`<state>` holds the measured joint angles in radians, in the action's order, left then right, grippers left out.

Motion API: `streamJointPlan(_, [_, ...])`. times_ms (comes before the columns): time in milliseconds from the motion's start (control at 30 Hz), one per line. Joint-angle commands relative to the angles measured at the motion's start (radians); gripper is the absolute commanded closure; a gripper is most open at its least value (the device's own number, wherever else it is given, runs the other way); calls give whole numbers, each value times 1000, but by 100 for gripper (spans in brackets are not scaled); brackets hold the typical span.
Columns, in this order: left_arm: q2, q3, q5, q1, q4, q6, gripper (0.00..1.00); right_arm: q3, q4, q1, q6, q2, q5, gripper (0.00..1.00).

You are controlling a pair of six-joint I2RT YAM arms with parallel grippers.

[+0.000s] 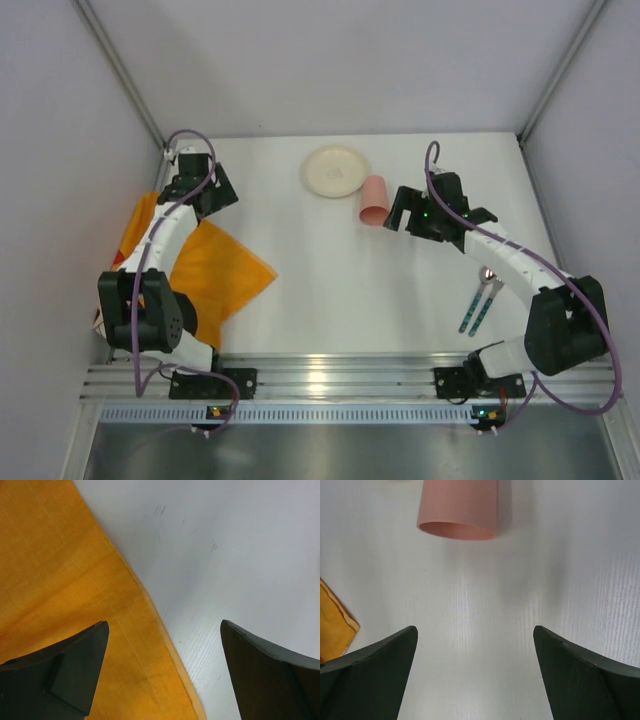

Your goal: Set the dinner table for one person

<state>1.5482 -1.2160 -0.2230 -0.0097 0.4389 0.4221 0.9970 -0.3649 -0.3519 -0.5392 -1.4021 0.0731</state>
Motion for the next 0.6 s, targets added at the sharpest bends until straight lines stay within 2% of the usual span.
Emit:
streamJointPlan(0, [-59, -4, -35, 1, 18, 20, 2, 3, -16, -9, 27, 43, -7, 0])
streamJointPlan(67, [-30, 4, 26, 1, 79, 3, 1, -6, -16, -9, 34, 61, -13, 0])
streamJointPlan(233, [21, 71, 92, -32, 103, -2, 1, -20, -20, -9, 41, 83, -21, 0])
streamJointPlan(567, [136, 92, 56, -219, 164, -3, 2, -77, -29, -9, 38, 112, -48, 0])
